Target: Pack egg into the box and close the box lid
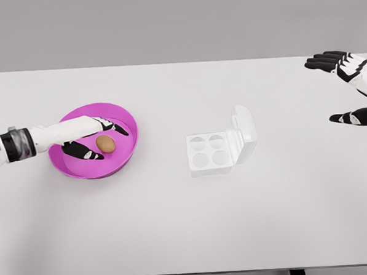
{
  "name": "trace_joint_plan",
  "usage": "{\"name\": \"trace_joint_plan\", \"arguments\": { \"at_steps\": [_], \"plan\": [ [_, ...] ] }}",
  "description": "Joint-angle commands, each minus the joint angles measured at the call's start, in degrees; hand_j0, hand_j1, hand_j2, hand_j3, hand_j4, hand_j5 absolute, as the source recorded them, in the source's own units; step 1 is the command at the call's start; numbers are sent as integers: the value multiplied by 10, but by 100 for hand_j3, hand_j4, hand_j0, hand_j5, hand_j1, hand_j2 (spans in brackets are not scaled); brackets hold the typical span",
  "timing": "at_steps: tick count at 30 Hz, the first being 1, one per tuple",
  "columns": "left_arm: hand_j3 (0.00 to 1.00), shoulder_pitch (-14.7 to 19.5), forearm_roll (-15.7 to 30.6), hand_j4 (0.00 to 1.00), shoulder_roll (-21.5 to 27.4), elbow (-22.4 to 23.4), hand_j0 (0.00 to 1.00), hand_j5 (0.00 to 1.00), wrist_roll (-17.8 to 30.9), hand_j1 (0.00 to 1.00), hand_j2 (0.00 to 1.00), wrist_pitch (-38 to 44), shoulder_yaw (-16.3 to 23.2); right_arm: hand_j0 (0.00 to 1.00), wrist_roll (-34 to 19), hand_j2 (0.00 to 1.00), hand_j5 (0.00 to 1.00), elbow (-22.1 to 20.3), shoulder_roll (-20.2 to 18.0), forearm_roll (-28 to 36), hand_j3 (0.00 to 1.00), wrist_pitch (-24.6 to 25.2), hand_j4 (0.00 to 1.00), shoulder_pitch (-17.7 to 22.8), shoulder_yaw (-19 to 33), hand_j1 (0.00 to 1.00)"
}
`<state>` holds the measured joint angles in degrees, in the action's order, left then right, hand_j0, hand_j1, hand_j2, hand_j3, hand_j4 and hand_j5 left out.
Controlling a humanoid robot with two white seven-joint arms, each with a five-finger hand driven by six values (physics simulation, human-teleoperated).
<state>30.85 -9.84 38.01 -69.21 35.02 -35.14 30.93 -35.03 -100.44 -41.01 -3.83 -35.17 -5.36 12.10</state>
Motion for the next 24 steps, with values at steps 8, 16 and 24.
{"name": "trace_joint_plan", "arguments": {
  "at_steps": [8, 16, 24],
  "plan": [
    [79, 4, -18, 79, -14, 25, 79, 79, 0, 79, 79, 1, -3, 100, 0, 100, 100, 0, -6, 6, 100, 2, 100, -5, -1, 100],
    [72, 4, -18, 72, -14, 25, 72, 72, 0, 72, 72, 1, -3, 100, 0, 100, 100, 0, -61, 71, 100, 2, 100, 7, -3, 100],
    [64, 4, -17, 64, -14, 25, 64, 64, 0, 64, 64, 1, -2, 100, 0, 100, 100, 0, -73, 59, 100, 2, 100, 18, -43, 100]
  ]
}}
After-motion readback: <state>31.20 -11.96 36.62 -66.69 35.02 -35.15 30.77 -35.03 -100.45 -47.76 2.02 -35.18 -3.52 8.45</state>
